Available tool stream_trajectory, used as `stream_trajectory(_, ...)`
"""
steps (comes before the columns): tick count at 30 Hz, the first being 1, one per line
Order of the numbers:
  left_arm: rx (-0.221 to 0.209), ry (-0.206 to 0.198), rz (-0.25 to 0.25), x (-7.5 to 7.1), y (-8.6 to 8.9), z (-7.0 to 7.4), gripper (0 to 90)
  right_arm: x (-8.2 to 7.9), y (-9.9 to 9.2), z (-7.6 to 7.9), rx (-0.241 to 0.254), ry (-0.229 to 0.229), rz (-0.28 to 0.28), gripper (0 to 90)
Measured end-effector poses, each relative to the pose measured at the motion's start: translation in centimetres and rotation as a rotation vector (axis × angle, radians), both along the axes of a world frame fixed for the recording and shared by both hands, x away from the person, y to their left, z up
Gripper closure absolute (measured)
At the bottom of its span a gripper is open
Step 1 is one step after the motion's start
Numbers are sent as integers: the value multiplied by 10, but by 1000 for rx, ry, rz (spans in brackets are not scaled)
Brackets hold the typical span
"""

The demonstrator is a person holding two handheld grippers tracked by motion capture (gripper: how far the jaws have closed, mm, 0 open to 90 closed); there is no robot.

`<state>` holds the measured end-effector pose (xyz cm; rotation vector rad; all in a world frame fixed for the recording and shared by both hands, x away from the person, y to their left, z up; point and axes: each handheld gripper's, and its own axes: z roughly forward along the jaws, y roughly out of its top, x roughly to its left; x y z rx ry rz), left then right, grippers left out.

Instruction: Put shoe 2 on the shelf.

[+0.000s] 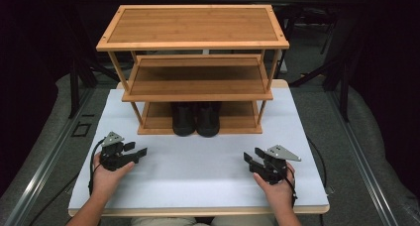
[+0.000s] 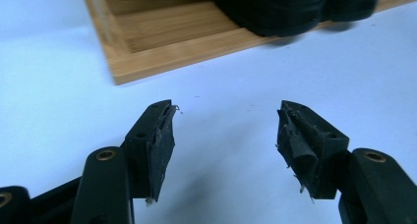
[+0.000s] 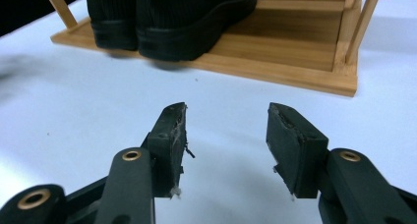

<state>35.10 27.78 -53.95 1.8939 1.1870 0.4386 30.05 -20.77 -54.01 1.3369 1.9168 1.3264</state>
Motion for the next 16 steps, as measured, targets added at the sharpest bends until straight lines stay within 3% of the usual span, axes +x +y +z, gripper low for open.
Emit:
stream_trajectory(2, 1, 6, 8, 3, 3, -3, 388, 0, -1, 0, 15, -23, 8, 509)
stream_trajectory(6, -35, 41, 4, 7, 2, -10, 389, 0, 3, -3, -21, -35, -3, 488)
stream_trajectory(9, -47, 52, -1, 8, -3, -13, 388, 2, 6, -7, -56, -10, -7, 479)
stream_trajectory(11, -33, 62, -9, 9, -6, -14, 388, 5, 8, -11, -67, 34, 4, 480)
stream_trajectory(16, -16, 57, -32, 8, -15, -15, 387, 6, 11, -13, -92, 58, 7, 479)
